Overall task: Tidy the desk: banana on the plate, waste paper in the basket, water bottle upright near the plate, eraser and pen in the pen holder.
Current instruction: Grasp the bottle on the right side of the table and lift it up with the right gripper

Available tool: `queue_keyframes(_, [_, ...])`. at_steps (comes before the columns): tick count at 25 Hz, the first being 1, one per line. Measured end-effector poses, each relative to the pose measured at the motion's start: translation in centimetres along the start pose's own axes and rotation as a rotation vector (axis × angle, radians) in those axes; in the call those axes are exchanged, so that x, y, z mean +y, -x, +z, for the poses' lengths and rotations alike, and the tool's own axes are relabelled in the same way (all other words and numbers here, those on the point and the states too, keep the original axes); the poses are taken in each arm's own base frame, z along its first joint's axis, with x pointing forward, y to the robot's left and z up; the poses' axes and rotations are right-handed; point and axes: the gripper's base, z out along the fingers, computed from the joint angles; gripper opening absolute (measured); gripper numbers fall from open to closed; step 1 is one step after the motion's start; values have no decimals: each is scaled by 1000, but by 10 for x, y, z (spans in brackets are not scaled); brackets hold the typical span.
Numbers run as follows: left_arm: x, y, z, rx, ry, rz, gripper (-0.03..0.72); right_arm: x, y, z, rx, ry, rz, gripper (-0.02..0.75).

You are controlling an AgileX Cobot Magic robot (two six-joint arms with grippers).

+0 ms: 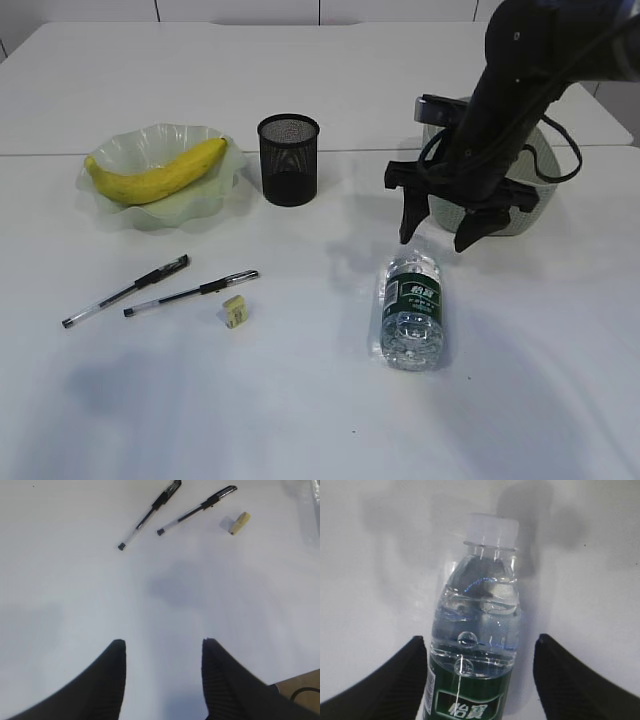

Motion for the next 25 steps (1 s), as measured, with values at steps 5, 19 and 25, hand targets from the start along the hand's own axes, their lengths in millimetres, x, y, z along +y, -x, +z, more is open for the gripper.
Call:
queue_keyframes(5, [0, 0, 0, 0, 0, 0, 351, -2, 1, 10, 22, -10, 4, 601])
queue_keyframes(19, [0, 0, 0, -2, -3, -2, 351, 3, 21, 21, 21, -24, -10, 620])
queue_keyframes(25, [0, 1, 0, -8, -3, -2, 351, 3, 27, 33, 55, -41, 6, 620])
